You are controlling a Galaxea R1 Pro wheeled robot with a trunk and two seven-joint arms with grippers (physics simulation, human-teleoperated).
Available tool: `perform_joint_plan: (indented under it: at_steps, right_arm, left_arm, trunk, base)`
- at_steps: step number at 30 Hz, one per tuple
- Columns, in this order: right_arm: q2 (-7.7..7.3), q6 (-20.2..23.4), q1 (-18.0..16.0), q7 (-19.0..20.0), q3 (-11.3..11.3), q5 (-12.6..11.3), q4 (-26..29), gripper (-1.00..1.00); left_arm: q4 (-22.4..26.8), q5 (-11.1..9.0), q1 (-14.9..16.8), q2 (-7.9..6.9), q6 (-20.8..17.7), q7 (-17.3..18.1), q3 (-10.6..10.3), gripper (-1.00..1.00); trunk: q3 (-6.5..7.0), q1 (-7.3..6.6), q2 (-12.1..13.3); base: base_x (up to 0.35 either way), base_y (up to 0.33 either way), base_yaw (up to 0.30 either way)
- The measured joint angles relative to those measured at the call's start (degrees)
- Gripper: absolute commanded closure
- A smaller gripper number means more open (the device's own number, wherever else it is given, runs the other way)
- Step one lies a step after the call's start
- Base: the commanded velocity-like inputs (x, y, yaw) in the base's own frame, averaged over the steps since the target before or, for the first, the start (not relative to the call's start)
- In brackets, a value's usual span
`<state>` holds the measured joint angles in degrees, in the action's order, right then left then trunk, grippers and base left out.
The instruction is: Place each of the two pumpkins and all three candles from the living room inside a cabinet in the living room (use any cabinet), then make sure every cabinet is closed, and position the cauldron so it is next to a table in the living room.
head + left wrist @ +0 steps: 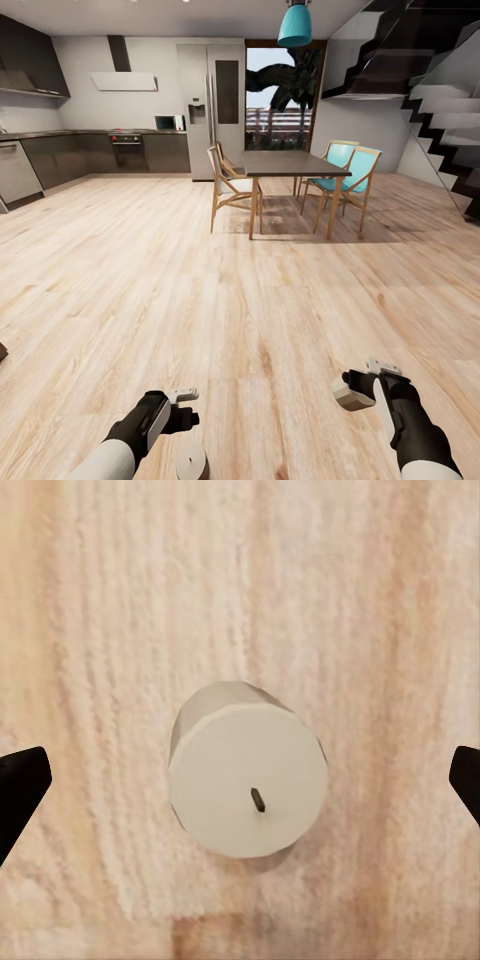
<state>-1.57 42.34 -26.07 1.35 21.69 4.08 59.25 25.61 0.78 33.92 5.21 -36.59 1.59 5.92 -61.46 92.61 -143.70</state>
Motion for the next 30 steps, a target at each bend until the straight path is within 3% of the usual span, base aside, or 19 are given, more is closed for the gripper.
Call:
perform_joint_plan:
  at_steps: [12, 30]
  right_arm:
    - [-0.02, 0.00, 0.00, 0.00, 0.00, 0.00, -0.01, 1.00]
    - [0.09, 0.00, 0.00, 0.00, 0.00, 0.00, 0.00, 1.00]
  left_arm:
    - [0.11, -0.08, 0.01, 0.00, 0.00, 0.00, 0.00, -1.00]
    - [0.04, -0.08, 0.00, 0.00, 0.00, 0.00, 0.00, -1.00]
  trunk:
    - [0.00, 0.00, 0.00]
    - [-3.99, 0.47, -0.24]
  base:
    - [0.001, 0.000, 0.000]
    - [0.000, 0.000, 0.000]
